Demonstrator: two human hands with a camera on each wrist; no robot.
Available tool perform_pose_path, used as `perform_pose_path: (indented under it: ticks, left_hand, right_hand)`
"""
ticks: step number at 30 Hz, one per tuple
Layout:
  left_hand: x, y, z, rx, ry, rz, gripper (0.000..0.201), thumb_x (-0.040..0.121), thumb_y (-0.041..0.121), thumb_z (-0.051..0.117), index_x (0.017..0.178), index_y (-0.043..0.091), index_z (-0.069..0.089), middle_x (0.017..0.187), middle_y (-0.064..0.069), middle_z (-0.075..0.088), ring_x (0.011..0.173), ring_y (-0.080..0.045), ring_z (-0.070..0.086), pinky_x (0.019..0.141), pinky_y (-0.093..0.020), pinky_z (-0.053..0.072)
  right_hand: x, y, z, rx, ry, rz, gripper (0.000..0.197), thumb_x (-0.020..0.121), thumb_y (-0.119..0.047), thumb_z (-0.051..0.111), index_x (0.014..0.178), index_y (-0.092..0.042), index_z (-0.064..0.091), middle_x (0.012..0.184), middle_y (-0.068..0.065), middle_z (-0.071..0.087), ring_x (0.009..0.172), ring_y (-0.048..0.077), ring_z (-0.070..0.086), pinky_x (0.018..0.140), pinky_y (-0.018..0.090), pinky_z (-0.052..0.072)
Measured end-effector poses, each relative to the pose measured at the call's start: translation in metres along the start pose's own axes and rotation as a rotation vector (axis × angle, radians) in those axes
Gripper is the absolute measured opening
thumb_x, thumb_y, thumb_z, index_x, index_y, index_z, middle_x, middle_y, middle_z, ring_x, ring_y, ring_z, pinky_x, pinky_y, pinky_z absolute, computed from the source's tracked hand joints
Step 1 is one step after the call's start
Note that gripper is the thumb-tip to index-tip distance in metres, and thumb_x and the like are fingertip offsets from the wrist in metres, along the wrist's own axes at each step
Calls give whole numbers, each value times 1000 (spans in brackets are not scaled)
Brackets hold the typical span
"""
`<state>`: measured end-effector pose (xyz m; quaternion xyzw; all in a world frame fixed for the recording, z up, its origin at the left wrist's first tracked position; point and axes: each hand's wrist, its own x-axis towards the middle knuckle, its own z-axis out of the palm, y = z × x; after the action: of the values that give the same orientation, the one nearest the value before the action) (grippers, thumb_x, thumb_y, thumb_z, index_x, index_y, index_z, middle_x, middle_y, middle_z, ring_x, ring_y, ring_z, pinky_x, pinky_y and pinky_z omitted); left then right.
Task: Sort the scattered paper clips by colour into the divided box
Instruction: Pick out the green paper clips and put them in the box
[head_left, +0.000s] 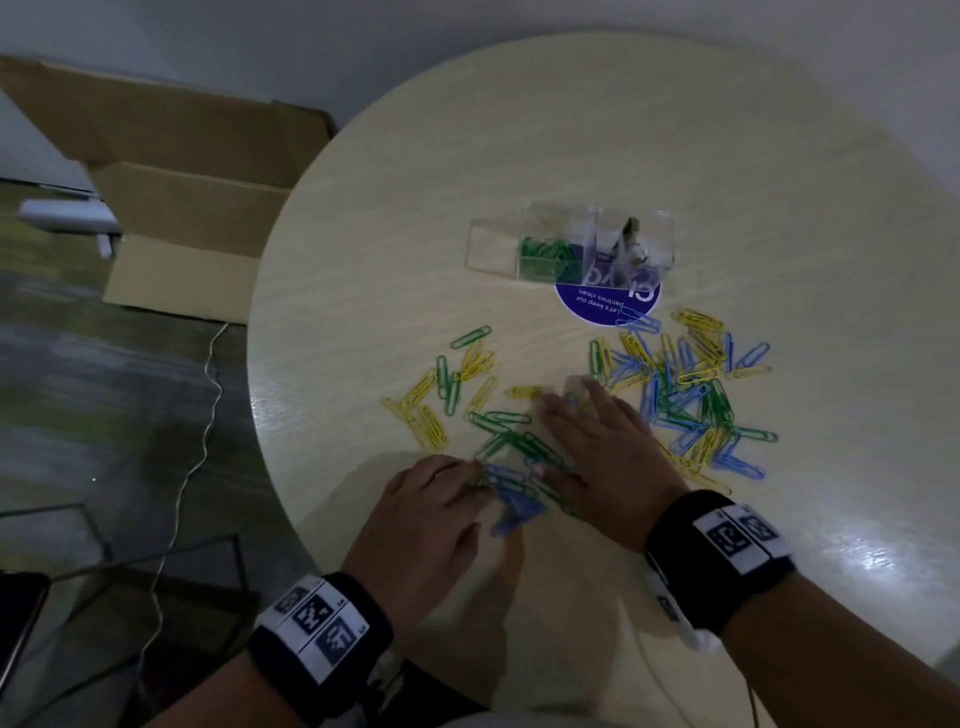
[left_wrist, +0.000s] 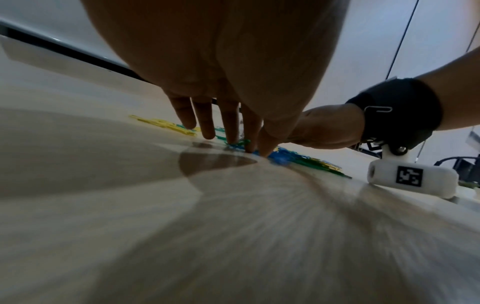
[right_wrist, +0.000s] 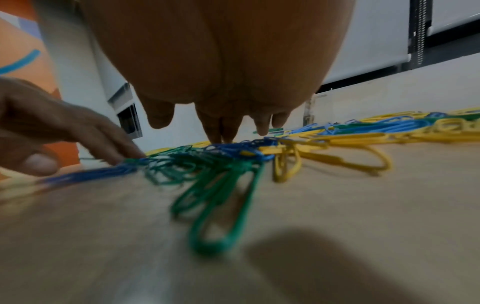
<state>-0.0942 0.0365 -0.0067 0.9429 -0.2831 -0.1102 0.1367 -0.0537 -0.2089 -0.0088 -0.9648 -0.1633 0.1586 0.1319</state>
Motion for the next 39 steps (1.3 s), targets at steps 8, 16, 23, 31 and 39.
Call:
perform_pose_path:
  ticks: [8,16,23,31,39]
  left_hand:
    - [44,-12,-16,-62,176,-149,16,92,30,56,102,26,67,93,5,60,91,-22,52,77,-38,46]
    - [57,-17,-9,-141,72,-214,6,85,16,65,90,19,66,90,0,56,85,-25,53,68,-37,48]
    - [57,-25,-22,-133,76,-134,9,86,14,65,94,19,65,85,-1,64,82,-25,57,68,-37,48]
    - [62,-25,-17,-56,74,-51,17,83,18,69,101,18,72,87,-2,63,82,-26,55,70,-37,50]
    - [53,-25,-20,-36,26,-84,9,80,14,67,88,16,64,86,-2,60,82,-25,54,65,-39,49]
  right_hand:
    - [17,10,-18,117,204,187,44,84,-52,47,113,-23,64,116,2,62,113,32,48,97,43,41]
    - [19,-7,-7,208,60,165,8,74,-18,65,82,-15,65,85,9,57,83,34,55,75,37,46]
    - [21,5,-23,260,51,274,17,79,-16,58,95,-15,64,94,11,65,90,32,59,74,35,46]
    - [49,-14,-23,283,103,135,20,78,-20,63,96,-13,68,93,14,59,90,36,57,78,39,47]
    - [46,-19,-20,169,-18,82,17,82,-20,64,99,-16,65,101,11,58,97,35,54,82,40,45]
